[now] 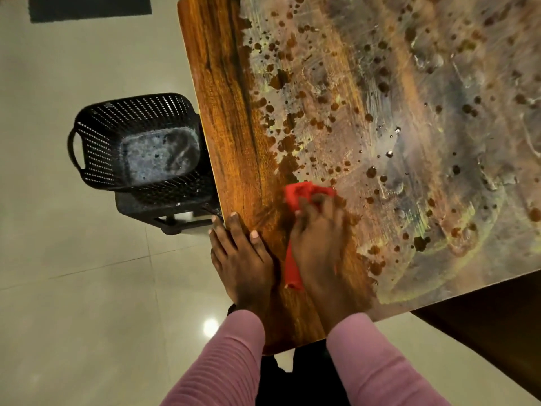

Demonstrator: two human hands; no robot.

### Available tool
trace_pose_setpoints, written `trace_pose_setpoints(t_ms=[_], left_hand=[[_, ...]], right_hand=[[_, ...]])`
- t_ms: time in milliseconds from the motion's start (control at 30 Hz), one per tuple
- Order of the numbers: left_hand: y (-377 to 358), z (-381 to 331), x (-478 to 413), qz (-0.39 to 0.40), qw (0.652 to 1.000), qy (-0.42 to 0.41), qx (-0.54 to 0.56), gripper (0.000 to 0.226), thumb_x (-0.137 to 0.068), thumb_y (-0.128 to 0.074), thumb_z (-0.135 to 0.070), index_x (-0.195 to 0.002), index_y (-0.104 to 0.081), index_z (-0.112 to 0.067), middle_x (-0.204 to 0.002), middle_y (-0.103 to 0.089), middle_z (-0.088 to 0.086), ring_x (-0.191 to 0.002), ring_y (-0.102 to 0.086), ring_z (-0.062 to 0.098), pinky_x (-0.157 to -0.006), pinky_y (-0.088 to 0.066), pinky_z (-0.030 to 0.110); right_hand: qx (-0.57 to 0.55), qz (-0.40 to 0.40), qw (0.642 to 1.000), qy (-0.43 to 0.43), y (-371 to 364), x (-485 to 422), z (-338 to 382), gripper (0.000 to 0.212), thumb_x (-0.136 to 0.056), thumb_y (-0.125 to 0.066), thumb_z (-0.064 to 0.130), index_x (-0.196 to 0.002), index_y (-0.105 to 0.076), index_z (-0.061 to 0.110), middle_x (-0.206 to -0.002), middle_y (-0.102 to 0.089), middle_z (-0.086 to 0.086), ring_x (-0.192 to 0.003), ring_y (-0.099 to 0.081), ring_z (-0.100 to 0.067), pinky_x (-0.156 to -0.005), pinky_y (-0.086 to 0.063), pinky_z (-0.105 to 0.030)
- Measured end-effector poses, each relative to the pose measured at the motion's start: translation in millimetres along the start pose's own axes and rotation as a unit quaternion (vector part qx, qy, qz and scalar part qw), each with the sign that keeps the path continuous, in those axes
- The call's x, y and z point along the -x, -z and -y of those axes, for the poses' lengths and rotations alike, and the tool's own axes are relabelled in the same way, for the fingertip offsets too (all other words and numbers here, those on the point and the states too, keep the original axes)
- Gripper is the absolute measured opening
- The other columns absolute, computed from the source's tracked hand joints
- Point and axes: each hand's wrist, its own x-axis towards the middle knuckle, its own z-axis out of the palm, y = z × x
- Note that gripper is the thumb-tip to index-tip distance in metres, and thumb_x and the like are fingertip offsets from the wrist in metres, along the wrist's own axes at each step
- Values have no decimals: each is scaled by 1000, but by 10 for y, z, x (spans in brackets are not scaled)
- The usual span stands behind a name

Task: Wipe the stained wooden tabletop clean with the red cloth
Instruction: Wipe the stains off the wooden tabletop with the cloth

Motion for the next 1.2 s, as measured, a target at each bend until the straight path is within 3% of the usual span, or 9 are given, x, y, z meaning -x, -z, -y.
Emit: trace_pose_setpoints(t_ms=[133, 300, 433, 700, 833, 900, 967, 1100, 1200], left_hand=[[18, -5, -19, -8, 999, -19, 37, 56, -99, -30, -36, -150, -32, -12, -159, -24, 19, -143, -28, 39, -111, -30, 53], [113, 16, -142, -19, 993, 25, 118, 56, -101, -32, -39, -151, -27, -13, -161, -17, 19, -144, -27, 37, -111, -32, 55], [167, -177, -665, -50, 992, 30, 113, 53, -104, -35, -33, -151, -27, -12, -159, -22, 20, -143, -29, 37, -110, -34, 55], [55, -537, -1565, -97, 984, 125, 87, 54, -102, -32, -39, -151, -25, -18, -156, -30, 16, -135, -40, 39, -106, -36, 55], [-10, -515, -1554, -115, 984, 120, 58, 52, -102, -30, -41, -148, -30, -17, -152, -35, 16, -130, -44, 39, -102, -39, 55], [-25, -510, -1565, -124, 984, 117, 51, 51, -102, -30, -41, -147, -32, -17, -151, -37, 18, -128, -47, 40, -100, -40, 54], [-43, -508, -1563, -133, 984, 114, 46, 50, -102, -32, -41, -145, -33, -17, -149, -39, 19, -124, -50, 40, -97, -43, 54], [-56, -509, -1575, -152, 981, 114, 45, 47, -100, -33, -41, -143, -35, -21, -147, -42, 18, -120, -53, 40, -93, -47, 55], [-65, -490, -1584, -145, 982, 112, 48, 47, -101, -29, -44, -143, -30, -23, -151, -38, 17, -125, -50, 41, -96, -45, 58]], right_hand=[[35, 56, 985, 161, 27, -31, -66, 31, -90, -57, 17, -119, -65, 22, -127, -54, -1, -101, -47, -23, -67, -48, -30], [-8, -26, 997, -71, 68, -282, -152, 36, -91, -55, 20, -126, -60, 27, -130, -48, -4, -118, -40, -27, -92, -42, -45], [-33, -44, 994, -91, -4, -304, 17, 35, -90, -56, 16, -123, -62, 22, -128, -50, -3, -117, -41, -27, -90, -40, -39], [49, 4, 991, 124, -1, -350, -124, 33, -89, -59, 18, -121, -64, 23, -126, -55, -3, -100, -47, -24, -78, -48, -38], [29, -44, 998, -42, 79, -779, -240, 32, -92, -54, 18, -122, -63, 25, -131, -49, -7, -112, -40, -28, -88, -43, -44], [31, -53, 996, -69, 38, -863, -93, 34, -89, -54, 17, -121, -64, 24, -129, -51, -6, -111, -41, -28, -90, -42, -46], [20, -36, 999, -35, -36, -807, 115, 34, -86, -56, 16, -118, -66, 23, -128, -53, -6, -104, -40, -25, -87, -43, -45], [12, 42, 990, 137, -156, -563, 314, 39, -89, -40, 27, -118, -65, 21, -126, -53, -4, -96, -45, -25, -74, -47, -36], [47, 41, 981, 183, -74, -718, 124, 35, -83, -62, 19, -118, -65, 23, -123, -54, -5, -96, -48, -25, -66, -52, -36]])
